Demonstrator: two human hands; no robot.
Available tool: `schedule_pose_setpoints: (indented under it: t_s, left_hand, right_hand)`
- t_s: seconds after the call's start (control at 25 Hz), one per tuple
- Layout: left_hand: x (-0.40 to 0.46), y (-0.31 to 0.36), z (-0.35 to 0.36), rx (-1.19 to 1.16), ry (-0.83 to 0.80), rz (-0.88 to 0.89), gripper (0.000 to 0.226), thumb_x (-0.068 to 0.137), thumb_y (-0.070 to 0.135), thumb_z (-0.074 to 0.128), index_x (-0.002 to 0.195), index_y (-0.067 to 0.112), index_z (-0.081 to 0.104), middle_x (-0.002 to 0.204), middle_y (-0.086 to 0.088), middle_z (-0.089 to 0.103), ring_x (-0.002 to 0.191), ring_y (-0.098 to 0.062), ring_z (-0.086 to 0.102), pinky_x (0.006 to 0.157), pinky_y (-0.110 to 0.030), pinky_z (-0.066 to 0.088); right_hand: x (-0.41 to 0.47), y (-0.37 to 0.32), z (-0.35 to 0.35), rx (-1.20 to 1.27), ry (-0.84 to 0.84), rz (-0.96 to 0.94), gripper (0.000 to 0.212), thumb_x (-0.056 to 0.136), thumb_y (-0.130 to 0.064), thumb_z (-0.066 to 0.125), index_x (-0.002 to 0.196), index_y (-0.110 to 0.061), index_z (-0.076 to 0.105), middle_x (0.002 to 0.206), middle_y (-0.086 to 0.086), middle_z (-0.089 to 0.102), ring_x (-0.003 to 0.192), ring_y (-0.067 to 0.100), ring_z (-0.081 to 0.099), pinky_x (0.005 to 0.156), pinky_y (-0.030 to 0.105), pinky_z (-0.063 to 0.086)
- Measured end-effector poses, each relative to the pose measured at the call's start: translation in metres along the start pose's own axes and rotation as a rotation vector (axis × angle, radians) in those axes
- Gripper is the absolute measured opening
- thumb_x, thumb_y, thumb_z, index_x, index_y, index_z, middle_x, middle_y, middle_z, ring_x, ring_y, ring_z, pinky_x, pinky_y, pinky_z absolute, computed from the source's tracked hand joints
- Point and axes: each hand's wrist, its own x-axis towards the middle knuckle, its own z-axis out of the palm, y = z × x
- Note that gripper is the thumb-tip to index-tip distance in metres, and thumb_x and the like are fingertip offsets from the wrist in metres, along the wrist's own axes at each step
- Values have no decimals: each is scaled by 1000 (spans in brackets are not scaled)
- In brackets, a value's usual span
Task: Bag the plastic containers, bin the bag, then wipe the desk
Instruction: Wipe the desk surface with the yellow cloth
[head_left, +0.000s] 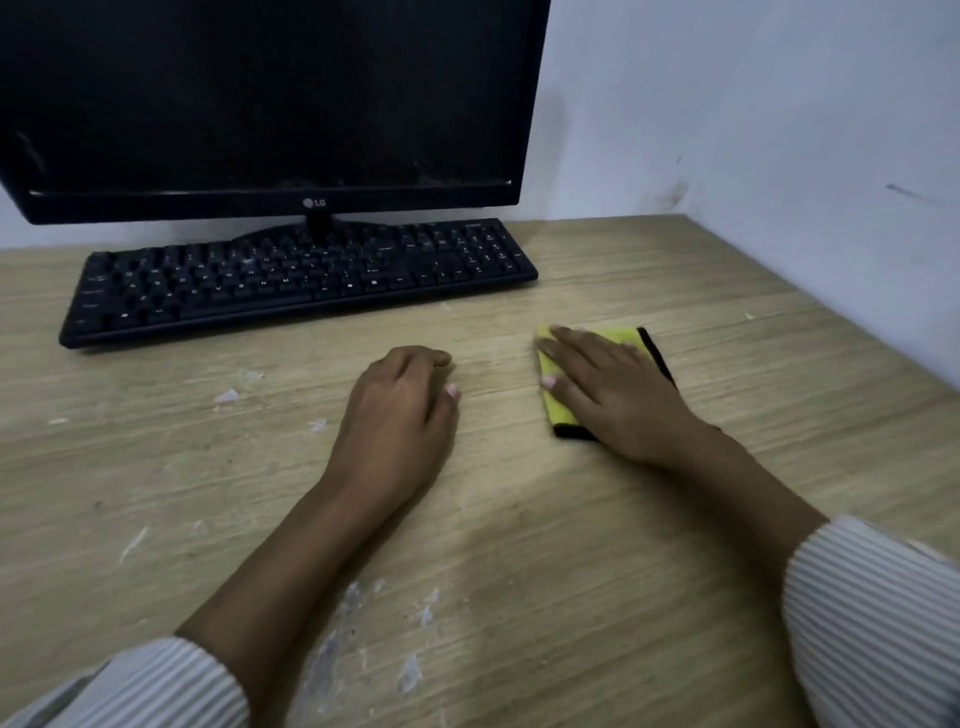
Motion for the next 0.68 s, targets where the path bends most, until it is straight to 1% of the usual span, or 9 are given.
schedule_pose_setpoints:
  t_s: [0.04,0.12,0.24,0.32,0.36,0.44,0.56,0.64,0.68]
  left_hand:
    - [0,1,0,-17,8,-6,36,98,25,44,130,12,51,133,-2,52,120,-15,47,97,-24,35]
    - [-1,1,-1,-82,39,-40,36,98,25,43,132,13,49,134,-1,50,121,-14,46,95,-22,33]
    - [-4,-1,-2,-161,101,-60,34,99,24,44,132,16,48,133,1,49,120,-11,45,94,-19,32]
    - [-3,-2,-3,-177,108,-53,35,98,25,43,132,16,48,133,3,49,121,-10,45,94,-17,31]
    - [-3,-2,-3,-185,104,-53,35,98,26,43,132,16,47,133,4,48,122,-9,44,94,-17,31]
    - [0,-1,-3,-189,95,-52,37,98,28,42,133,17,46,135,6,46,123,-7,42,94,-17,30]
    - [2,2,-2,-162,88,-45,37,98,29,42,134,19,46,135,8,44,122,-4,41,95,-15,29]
    - [2,0,-2,-181,99,-51,36,98,26,44,133,18,47,134,6,45,121,-6,43,95,-15,30]
    - [1,-1,-2,-196,115,-55,35,97,24,45,132,17,48,134,5,46,120,-6,44,95,-13,31]
  right_hand:
    - [20,-3,2,0,-4,35,55,99,-53,18,151,-36,17,162,-11,10,148,11,8,118,42,6]
    - [47,-33,8,-2,-11,-1,54,101,-49,20,152,-33,17,162,-7,10,148,14,8,118,45,7]
    - [32,-79,15,-13,2,-194,56,99,-48,15,152,-28,17,161,-4,13,148,15,10,118,44,8]
    - [1,-77,13,4,43,-310,61,94,-53,11,150,-30,19,160,-8,18,146,11,14,117,39,11]
    - [-7,-65,11,6,50,-317,62,93,-57,11,150,-33,20,159,-10,18,145,9,15,117,37,12]
    - [6,-38,6,2,46,-224,61,93,-59,12,149,-36,19,159,-11,17,145,10,15,117,38,13]
    - [61,-40,7,-1,4,-67,55,99,-53,19,151,-34,18,162,-8,12,148,13,10,119,43,10]
    - [75,-72,12,-5,-13,-106,54,100,-47,22,152,-31,16,162,-6,9,148,15,8,119,46,8]
    - [70,-85,15,-2,-18,-169,55,100,-44,22,152,-29,16,162,-4,9,148,16,8,119,46,8]
